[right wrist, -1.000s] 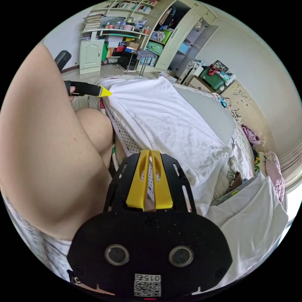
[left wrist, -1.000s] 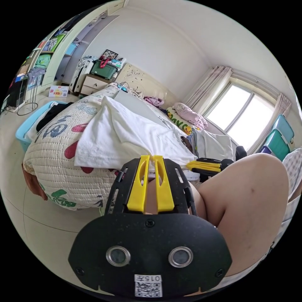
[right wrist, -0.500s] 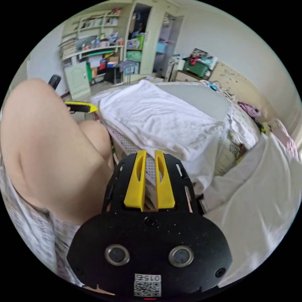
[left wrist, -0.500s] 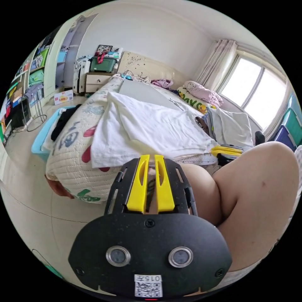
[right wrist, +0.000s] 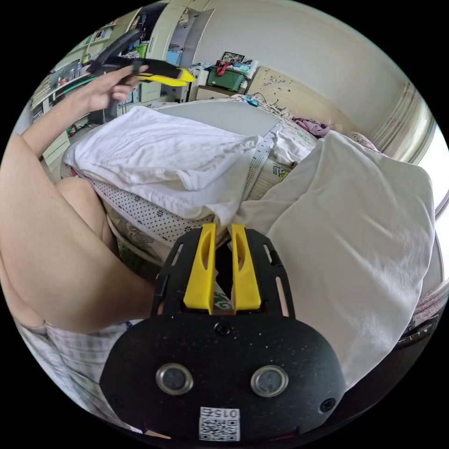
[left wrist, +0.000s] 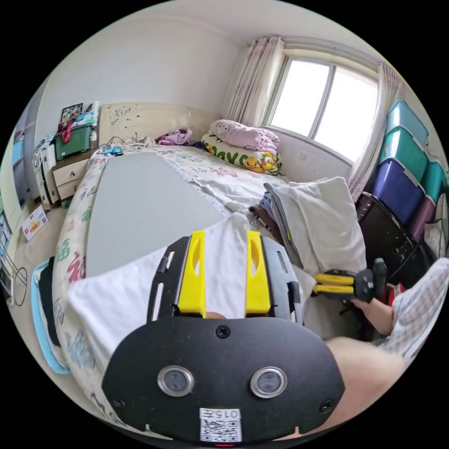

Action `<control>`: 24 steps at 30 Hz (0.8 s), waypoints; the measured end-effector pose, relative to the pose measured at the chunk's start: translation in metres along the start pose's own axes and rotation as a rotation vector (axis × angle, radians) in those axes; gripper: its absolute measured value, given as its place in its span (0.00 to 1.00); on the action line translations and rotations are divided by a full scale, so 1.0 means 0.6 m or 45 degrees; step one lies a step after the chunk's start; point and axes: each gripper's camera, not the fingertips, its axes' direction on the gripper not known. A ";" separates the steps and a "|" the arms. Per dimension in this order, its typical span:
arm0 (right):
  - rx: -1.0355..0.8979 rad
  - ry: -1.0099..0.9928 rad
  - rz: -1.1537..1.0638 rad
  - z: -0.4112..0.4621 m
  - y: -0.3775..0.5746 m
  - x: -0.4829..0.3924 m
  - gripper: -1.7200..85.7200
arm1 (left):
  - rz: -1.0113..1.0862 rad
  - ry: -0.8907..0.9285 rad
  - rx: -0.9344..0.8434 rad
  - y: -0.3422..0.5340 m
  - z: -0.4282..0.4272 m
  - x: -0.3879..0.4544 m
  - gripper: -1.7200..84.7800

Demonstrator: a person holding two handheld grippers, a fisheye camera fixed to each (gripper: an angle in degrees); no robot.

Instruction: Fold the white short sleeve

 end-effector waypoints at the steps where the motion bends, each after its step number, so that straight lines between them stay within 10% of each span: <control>1: -0.005 -0.001 0.006 0.001 -0.001 0.002 0.07 | 0.007 -0.006 -0.008 -0.019 0.025 0.006 0.18; 13: 0.043 -0.058 0.108 -0.029 0.007 0.045 0.01 | -0.015 -0.013 -0.592 -0.188 0.446 0.055 0.07; 24: 0.371 0.088 0.240 -0.189 0.011 0.141 0.01 | -0.210 0.254 -0.115 -0.230 0.257 -0.043 0.02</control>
